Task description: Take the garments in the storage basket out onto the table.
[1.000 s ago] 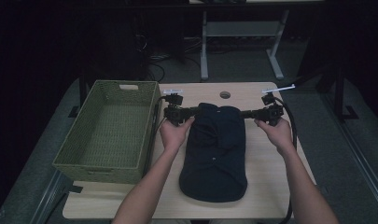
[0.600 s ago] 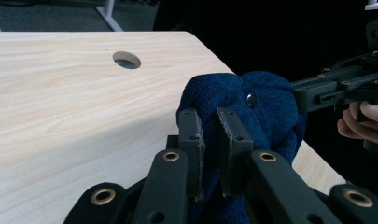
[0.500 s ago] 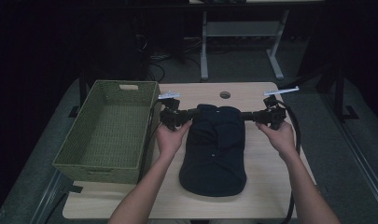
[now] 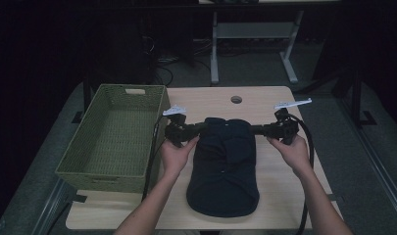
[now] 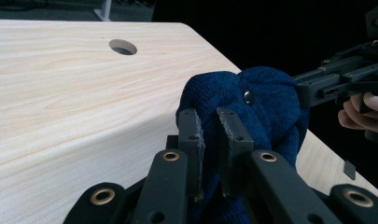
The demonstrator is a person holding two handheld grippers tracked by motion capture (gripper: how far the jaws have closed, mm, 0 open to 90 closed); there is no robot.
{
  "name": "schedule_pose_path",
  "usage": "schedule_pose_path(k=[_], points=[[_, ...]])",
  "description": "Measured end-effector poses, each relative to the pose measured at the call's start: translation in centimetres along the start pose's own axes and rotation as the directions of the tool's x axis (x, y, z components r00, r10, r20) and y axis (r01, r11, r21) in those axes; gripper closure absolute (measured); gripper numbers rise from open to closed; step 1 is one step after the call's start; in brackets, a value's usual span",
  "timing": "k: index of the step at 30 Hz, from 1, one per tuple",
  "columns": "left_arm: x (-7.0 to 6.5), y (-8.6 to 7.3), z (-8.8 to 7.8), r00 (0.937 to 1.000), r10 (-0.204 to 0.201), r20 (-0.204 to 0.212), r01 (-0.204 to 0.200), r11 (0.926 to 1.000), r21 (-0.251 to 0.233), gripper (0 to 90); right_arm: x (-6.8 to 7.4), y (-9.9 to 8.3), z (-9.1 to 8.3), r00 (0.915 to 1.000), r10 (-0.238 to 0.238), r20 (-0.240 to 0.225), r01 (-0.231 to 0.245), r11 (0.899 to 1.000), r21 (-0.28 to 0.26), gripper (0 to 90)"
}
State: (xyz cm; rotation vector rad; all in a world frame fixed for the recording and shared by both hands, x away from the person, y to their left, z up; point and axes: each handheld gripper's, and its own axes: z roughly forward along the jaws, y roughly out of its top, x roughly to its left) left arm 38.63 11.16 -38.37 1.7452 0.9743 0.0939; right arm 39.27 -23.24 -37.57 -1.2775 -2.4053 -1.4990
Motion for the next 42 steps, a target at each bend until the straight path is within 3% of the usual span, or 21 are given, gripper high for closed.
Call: schedule_pose_path(k=[17, 28, 38, 41, 42], points=[[-1.0, -1.9, -1.4, 0.9987, 0.051, 0.009, -0.051, 0.9987, -0.003, 80.6, 1.1, -1.5, -0.3, 0.9987, -0.038, -0.034, 0.038, 0.999, 0.011, 78.4], [-1.6, -3.6, -3.0, 0.997, 0.067, 0.038, -0.066, 0.9977, -0.016, 79.9, 2.3, -2.9, -0.5, 0.9955, -0.066, -0.068, 0.067, 0.998, 0.017, 78.3], [-3.2, -5.6, -4.6, 0.9926, 0.088, 0.084, -0.089, 0.996, 0.005, 79.9, 4.0, -5.1, -1.4, 0.9901, -0.093, -0.105, 0.099, 0.993, 0.062, 78.4], [-3.5, -6.3, -5.0, 0.9916, 0.085, 0.097, -0.088, 0.9958, 0.025, 80.0, 4.3, -5.7, -1.4, 0.9887, -0.096, -0.115, 0.105, 0.992, 0.07, 78.6], [-3.8, -6.9, -5.1, 0.9907, 0.09, 0.103, -0.095, 0.9941, 0.052, 80.0, 4.6, -6.4, -1.4, 0.9878, -0.095, -0.123, 0.106, 0.991, 0.081, 78.9]])
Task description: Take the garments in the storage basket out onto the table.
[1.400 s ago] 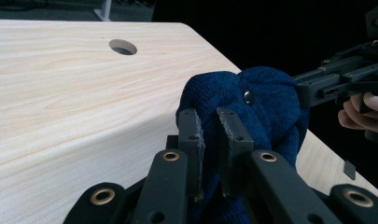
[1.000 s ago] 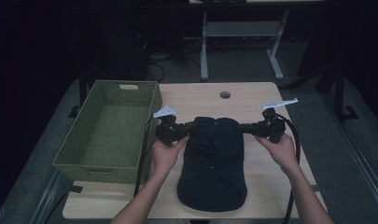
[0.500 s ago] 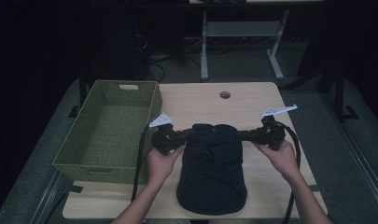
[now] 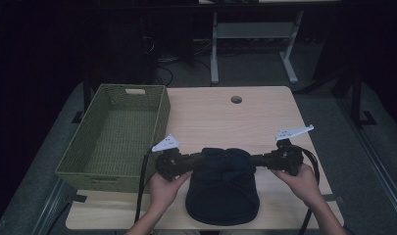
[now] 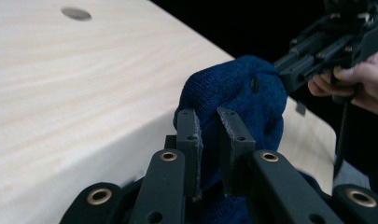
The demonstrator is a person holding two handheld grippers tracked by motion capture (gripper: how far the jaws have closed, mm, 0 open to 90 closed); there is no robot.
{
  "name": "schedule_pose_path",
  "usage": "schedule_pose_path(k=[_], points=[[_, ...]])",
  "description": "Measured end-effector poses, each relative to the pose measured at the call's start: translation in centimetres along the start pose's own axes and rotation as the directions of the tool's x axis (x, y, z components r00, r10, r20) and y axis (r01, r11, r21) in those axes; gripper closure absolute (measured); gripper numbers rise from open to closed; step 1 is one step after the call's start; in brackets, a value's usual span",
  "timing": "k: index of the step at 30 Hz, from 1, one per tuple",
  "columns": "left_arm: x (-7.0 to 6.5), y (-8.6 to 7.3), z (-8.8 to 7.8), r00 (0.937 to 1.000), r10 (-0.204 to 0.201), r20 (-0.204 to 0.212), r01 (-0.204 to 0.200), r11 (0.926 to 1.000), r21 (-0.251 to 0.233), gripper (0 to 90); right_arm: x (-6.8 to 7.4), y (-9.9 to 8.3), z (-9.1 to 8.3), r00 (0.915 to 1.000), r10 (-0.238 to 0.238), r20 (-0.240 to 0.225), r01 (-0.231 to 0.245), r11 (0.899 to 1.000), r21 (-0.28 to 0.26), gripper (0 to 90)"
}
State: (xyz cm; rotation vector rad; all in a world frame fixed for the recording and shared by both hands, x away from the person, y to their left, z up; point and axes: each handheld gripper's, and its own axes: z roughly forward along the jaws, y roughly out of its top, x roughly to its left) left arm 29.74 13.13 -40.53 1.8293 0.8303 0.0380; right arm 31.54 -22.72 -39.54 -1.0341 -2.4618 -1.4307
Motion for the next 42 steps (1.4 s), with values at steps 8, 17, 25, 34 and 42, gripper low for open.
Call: schedule_pose_path(k=[8, 17, 25, 34, 42], points=[[-0.8, -2.9, -0.5, 0.9995, -0.005, 0.031, 0.003, 0.9975, 0.071, 80.0, 1.4, -2.7, 1.0, 0.9993, -0.003, -0.037, 0.005, 0.999, 0.051, 79.5], [-1.0, -4.8, -0.7, 0.998, 0.004, 0.063, -0.011, 0.9927, 0.12, 80.1, 2.0, -4.4, 1.1, 0.9955, 0.025, -0.092, -0.021, 0.999, 0.036, 72.8], [-1.1, -5.1, -0.7, 0.9958, 0.011, 0.091, -0.024, 0.9907, 0.134, 80.2, 1.2, -2.6, 0.3, 0.9962, 0.05, -0.07, -0.052, 0.999, -0.016, 74.5], [-1.5, -4.5, -1.8, 0.9845, -0.041, 0.171, 0.021, 0.9931, 0.116, 72.2, 2.1, -3.0, 3.8, 0.9938, 0.033, -0.106, -0.019, 0.991, 0.131, 86.0], [-2.9, -3.2, -2.6, 0.9831, -0.011, 0.183, -0.005, 0.9965, 0.084, 71.1, 3.4, -3.9, 4.6, 0.991, 0.015, -0.133, 0.008, 0.984, 0.175, 86.1]])
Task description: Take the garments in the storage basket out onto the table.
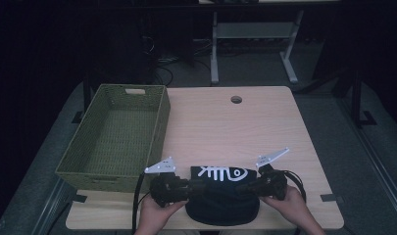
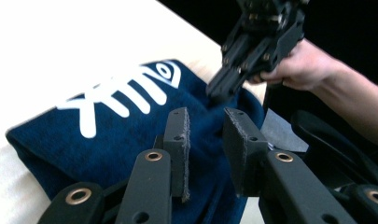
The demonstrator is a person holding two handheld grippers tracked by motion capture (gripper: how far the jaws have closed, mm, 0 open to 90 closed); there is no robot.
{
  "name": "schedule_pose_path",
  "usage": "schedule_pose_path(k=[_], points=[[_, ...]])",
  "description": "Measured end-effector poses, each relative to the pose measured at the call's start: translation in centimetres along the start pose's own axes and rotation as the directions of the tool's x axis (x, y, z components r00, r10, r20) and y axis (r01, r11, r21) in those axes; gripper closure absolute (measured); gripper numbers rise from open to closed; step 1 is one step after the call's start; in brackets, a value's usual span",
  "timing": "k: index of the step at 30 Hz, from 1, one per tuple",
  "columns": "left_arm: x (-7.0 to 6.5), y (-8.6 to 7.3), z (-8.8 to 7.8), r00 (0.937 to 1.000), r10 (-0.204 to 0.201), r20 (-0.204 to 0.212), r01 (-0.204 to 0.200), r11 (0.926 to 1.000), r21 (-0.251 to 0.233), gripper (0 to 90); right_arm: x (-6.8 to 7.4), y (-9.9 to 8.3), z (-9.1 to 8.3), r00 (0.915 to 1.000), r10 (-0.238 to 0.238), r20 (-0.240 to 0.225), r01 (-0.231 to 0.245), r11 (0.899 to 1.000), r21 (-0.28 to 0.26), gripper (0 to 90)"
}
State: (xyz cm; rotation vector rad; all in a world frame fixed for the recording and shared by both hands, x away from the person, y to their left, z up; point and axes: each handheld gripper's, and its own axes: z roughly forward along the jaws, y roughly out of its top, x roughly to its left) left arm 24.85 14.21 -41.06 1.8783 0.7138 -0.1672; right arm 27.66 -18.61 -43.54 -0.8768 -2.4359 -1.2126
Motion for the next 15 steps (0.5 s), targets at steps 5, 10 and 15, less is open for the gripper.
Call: schedule_pose_path(k=[5, 10, 15], points=[[0.1, -0.2, 0.9, 1.0, -0.006, 0.004, 0.006, 0.9992, 0.039, 71.1, 0.5, -0.4, 0.9, 0.9998, -0.017, -0.005, 0.017, 0.999, 0.039, 86.1], [0.0, -1.2, 2.3, 0.9993, -0.027, 0.025, 0.025, 0.9944, 0.103, 70.5, 0.6, -0.9, 1.5, 0.9999, -0.014, -0.004, 0.014, 0.998, 0.066, 85.9], [0.2, -2.1, 3.2, 0.9993, -0.032, 0.018, 0.029, 0.9856, 0.166, 69.8, 0.7, -1.4, 2.2, 0.9998, -0.022, -0.001, 0.022, 0.996, 0.085, 85.9]])
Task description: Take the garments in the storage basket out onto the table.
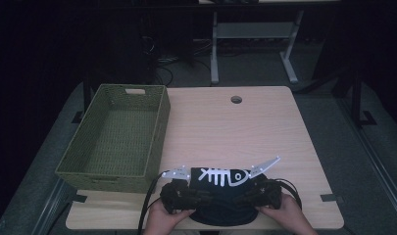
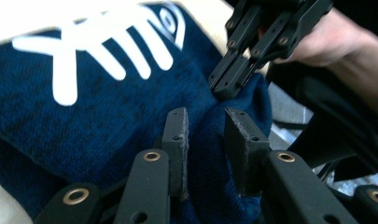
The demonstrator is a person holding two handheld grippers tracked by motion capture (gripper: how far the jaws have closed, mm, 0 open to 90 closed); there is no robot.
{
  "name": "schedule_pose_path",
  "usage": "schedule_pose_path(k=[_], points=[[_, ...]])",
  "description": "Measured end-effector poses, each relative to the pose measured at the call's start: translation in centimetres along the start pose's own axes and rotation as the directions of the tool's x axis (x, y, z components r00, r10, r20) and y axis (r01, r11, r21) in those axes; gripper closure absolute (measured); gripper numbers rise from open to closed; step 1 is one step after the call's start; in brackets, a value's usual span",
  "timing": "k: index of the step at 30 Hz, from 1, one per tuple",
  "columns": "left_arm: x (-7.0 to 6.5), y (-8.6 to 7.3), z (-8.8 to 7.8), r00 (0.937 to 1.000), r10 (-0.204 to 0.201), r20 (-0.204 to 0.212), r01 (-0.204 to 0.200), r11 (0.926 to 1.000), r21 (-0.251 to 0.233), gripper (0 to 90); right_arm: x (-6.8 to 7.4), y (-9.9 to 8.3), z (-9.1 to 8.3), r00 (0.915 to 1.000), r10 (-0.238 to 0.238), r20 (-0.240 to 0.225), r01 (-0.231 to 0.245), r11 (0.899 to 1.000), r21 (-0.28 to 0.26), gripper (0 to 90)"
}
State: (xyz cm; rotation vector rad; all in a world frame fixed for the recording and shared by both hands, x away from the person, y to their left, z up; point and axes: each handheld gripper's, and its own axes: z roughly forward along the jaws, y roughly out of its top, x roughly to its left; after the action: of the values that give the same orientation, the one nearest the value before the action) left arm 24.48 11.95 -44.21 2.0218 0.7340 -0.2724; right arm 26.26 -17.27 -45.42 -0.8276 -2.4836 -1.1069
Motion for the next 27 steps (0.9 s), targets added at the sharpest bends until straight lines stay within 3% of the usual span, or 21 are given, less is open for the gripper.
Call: schedule_pose_path(k=[2, 4, 8, 10, 15, 26, 27], points=[[0.0, -0.1, 0.2, 1.0, 0.004, -0.008, -0.004, 0.9999, 0.01, 69.4, 0.0, -0.2, 0.2, 1.0, 0.002, 0.002, -0.002, 1.0, 0.002, 85.1], [0.2, -0.5, 0.9, 0.9988, 0.021, -0.043, -0.018, 0.9975, 0.068, 68.5, 0.1, -0.4, 0.2, 1.0, -0.008, -0.005, 0.008, 1.0, -0.011, 82.0], [0.4, -1.1, 1.2, 0.9987, 0.014, -0.049, -0.011, 0.9982, 0.06, 69.3, 0.6, -0.5, -0.4, 0.9989, -0.039, -0.026, 0.037, 0.996, -0.085, 78.8], [0.4, -1.1, 1.2, 0.9985, 0.018, -0.052, -0.015, 0.9983, 0.057, 69.9, 0.8, -0.7, -0.6, 0.9981, -0.054, -0.028, 0.051, 0.994, -0.098, 78.8], [0.5, -1.1, 1.3, 0.997, 0.039, -0.067, -0.035, 0.9973, 0.064, 70.8, 0.9, -1.2, -0.6, 0.9978, -0.064, -0.017, 0.062, 0.994, -0.089, 77.7], [1.0, -1.0, 1.6, 0.9964, 0.023, -0.082, -0.02, 0.9993, 0.031, 71.3, 0.3, -2.2, 0.0, 0.9965, -0.07, 0.046, 0.073, 0.995, -0.069, 79.1], [1.3, -0.8, 1.7, 0.9962, 0.012, -0.086, -0.01, 0.9997, 0.02, 71.3, -0.1, -2.3, -0.1, 0.9975, -0.054, 0.047, 0.057, 0.995, -0.079, 79.1]])
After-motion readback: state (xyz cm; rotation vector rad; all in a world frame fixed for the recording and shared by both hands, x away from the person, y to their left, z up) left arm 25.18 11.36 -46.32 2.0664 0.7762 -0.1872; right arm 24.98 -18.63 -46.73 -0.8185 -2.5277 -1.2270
